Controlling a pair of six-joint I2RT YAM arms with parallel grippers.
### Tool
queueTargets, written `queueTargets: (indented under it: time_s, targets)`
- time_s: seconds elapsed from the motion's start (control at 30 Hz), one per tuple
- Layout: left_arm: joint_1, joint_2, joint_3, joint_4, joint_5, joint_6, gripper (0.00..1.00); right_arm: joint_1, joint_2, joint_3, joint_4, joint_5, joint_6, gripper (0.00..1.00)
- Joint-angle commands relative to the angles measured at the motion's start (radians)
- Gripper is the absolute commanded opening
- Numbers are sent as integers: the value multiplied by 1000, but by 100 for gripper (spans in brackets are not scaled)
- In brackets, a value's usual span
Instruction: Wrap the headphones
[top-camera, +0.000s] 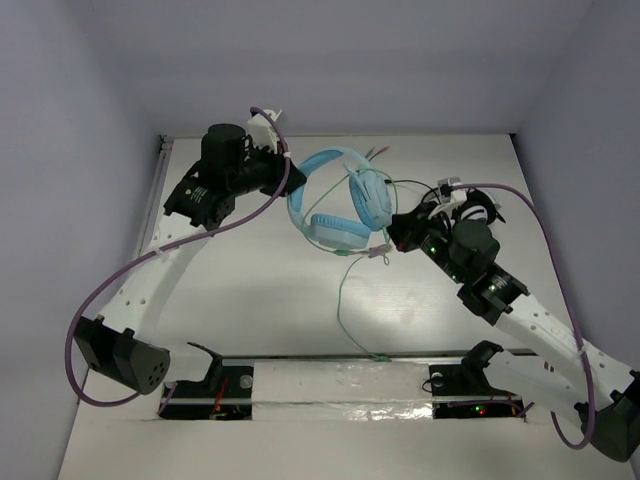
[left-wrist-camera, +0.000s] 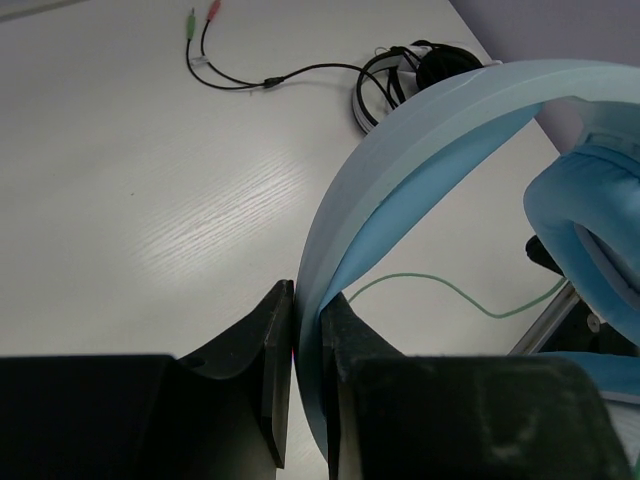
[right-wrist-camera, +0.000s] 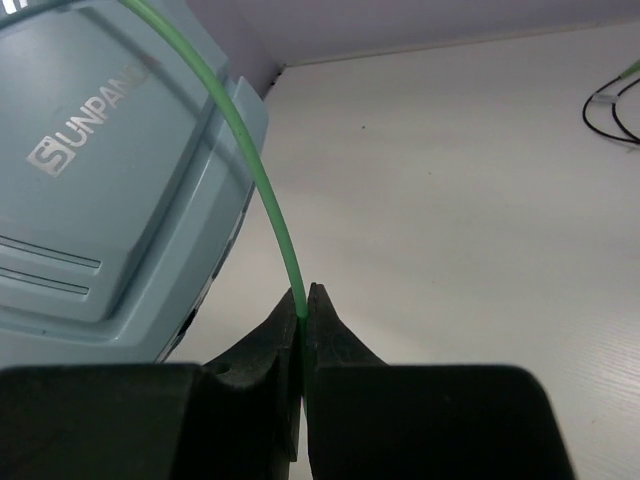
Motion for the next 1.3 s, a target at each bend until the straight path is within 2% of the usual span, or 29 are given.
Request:
queueTargets:
  time_s: [0.0, 0.2, 0.37, 0.47, 0.7, 0.77, 0.8, 0.93, 1.27]
  targets:
    - [8, -1, 51, 75, 46, -45, 0, -6, -4, 55, -59, 52, -27, 0]
    - [69, -12, 7, 153, 89, -123, 0, -6, -49, 83, -142, 70, -69, 0]
    - [92, 3, 40, 184, 130, -166, 0, -6, -34, -14, -44, -23, -36, 0]
    - [92, 13, 48, 204, 218, -197, 0, -6, -12, -26, 34, -31, -38, 1]
    - [92, -6, -21, 198, 334, -186, 0, -6, 46, 91, 17, 55, -121, 2]
    - [92, -20, -52, 230, 364, -202, 0, -6, 54, 106, 10, 81, -137, 7]
    - [92, -23, -55, 239, 382, -218, 0, -6, 60, 111, 13, 81, -142, 13]
    - [92, -21, -32, 247, 428, -242, 0, -6, 98, 95, 45, 86, -148, 24]
    - [101, -35, -13, 297, 483, -330, 0, -24, 170, 14, 226, -6, -118, 35]
